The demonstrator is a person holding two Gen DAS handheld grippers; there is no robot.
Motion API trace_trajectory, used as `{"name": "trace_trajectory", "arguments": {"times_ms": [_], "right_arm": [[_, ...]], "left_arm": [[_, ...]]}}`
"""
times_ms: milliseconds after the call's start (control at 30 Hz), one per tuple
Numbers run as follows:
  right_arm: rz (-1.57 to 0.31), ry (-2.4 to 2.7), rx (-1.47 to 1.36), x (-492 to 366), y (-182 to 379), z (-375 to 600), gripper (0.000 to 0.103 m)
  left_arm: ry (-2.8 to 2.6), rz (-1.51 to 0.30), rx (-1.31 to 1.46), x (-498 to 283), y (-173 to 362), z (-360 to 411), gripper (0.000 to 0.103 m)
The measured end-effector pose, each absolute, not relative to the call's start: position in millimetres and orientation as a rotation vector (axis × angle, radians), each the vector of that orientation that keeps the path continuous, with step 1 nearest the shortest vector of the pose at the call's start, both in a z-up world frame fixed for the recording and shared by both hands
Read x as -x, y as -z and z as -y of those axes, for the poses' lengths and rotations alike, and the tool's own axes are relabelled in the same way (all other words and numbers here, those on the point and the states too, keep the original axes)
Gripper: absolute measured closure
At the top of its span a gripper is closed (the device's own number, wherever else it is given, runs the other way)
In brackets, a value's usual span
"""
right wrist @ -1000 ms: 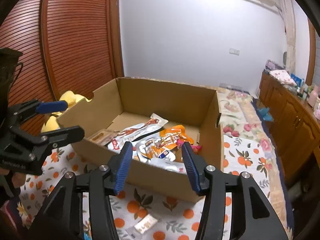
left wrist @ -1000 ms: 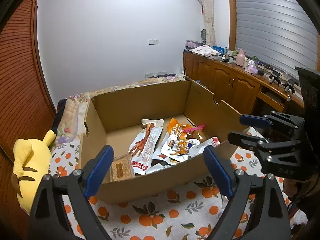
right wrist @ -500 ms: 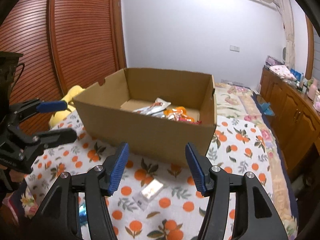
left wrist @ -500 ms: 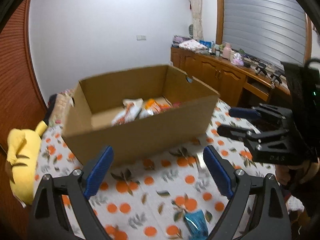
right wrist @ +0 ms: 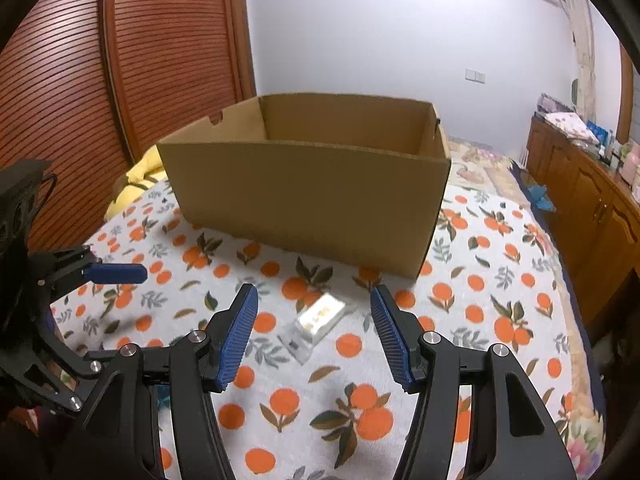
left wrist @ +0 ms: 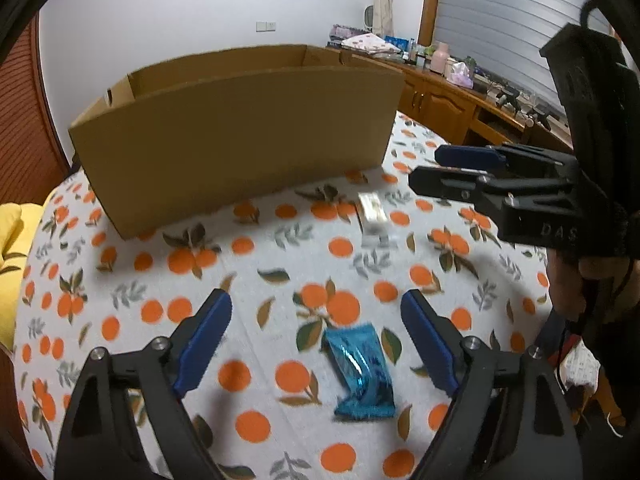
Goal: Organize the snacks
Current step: 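Withdraw both tools from the box toward the blue snack and white bar, then close the left tool on the blue snack while the right tool grips the white bar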
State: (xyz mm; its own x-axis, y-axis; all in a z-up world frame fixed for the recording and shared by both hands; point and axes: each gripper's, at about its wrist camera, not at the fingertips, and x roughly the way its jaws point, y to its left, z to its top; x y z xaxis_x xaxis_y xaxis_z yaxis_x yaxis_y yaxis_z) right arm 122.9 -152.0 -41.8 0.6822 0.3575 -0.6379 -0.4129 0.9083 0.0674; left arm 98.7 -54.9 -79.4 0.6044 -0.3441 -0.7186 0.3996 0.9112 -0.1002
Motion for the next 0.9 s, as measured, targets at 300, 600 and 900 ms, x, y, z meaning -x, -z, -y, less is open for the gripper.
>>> {"name": "trace_trajectory", "arguments": {"times_ms": [300,600,900], "right_arm": [[-0.731,-0.427,0.077,-120,56,153,0.043],[-0.759,-0.43,0.084,-123,66,149,0.043],[-0.787,-0.434,0.092,-132,75,144,0.043]], "left_arm": [[0.468,-0.86,-0.052,-79,95,57,0.032],[0.48,-0.881,-0.083,-72,105,62,0.053],[0.46,-0.854,-0.102,-77,105,52,0.074]]}}
